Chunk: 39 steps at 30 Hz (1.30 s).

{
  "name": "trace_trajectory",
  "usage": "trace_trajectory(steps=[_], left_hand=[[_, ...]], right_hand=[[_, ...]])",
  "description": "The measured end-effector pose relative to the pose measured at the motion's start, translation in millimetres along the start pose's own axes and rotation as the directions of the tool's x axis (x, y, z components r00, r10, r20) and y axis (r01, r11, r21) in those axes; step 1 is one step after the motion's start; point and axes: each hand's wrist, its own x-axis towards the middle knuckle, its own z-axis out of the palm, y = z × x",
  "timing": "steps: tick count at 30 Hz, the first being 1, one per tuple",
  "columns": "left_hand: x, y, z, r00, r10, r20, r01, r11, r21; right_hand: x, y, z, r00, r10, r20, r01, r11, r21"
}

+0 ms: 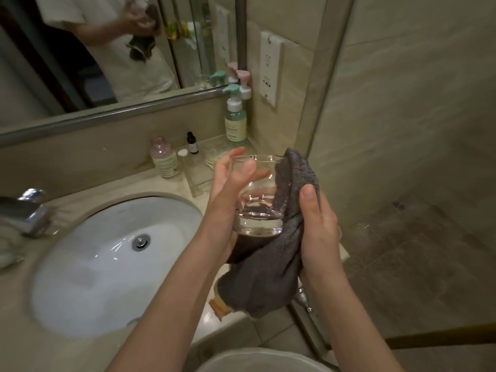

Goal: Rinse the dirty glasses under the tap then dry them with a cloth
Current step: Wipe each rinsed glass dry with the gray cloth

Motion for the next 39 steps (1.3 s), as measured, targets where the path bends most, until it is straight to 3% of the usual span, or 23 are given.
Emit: trace_trajectory(steps=[3,6,10,13,19,20,24,26,31,35,39], left_hand=[[-12.1,8.1,-8.3,0.979,0.108,-0.172,-0.06,0.962,0.267],[-29.7,12.1,-18.3,0.933,0.229,-0.279,-0.119,0.925,0.36],[-47.9,16.2,-32.2,0.904,0.262,-0.338,-0.114,0.91,0.4],[-54.3,26.9,-53.2,0.92,0.192,-0.342,-0.072,0.94,0.335],[-73.9,46.3,-91.2,0.965,-0.02,-0.262,0.002,0.998,-0.069],[-76.5,48.6,-97.7,0.958,-0.018,-0.285,0.005,0.999,-0.046],[-88.9,60.0,-122.8,0.905,0.128,-0.405,0.006,0.95,0.314],[-97.2,61.3,-132.4,0.888,0.174,-0.425,0.004,0.923,0.385],[-105.2,66.3,-155.6,0.858,0.232,-0.458,-0.072,0.937,0.341],[-110.9,77.7,-176.4,0.942,0.12,-0.313,-0.077,0.986,0.145],[-111.8,83.4,-192.4,0.938,0.149,-0.314,-0.088,0.976,0.199]], right_hand=[[-3.0,3.9,12.9,0.999,0.009,0.043,-0.009,1.0,0.013],[-7.8,6.4,28.3,0.996,-0.012,0.091,0.013,1.0,-0.012],[-23.7,7.9,54.6,0.987,-0.041,0.155,0.05,0.997,-0.059],[-34.3,9.7,73.3,0.985,-0.026,0.17,0.028,1.0,-0.009],[-50.6,12.3,107.5,0.973,0.062,0.221,-0.088,0.99,0.11],[-53.7,13.8,113.3,0.972,0.074,0.223,-0.098,0.99,0.099],[-63.4,18.9,135.4,0.969,0.066,0.237,-0.084,0.994,0.066],[-68.0,19.7,147.1,0.966,0.045,0.255,-0.06,0.997,0.051],[-80.8,24.1,177.8,0.952,-0.04,0.302,0.038,0.999,0.011],[-84.4,29.0,195.9,0.962,0.04,0.271,-0.065,0.994,0.083],[-90.5,36.6,211.3,0.966,0.065,0.25,-0.099,0.987,0.127]])
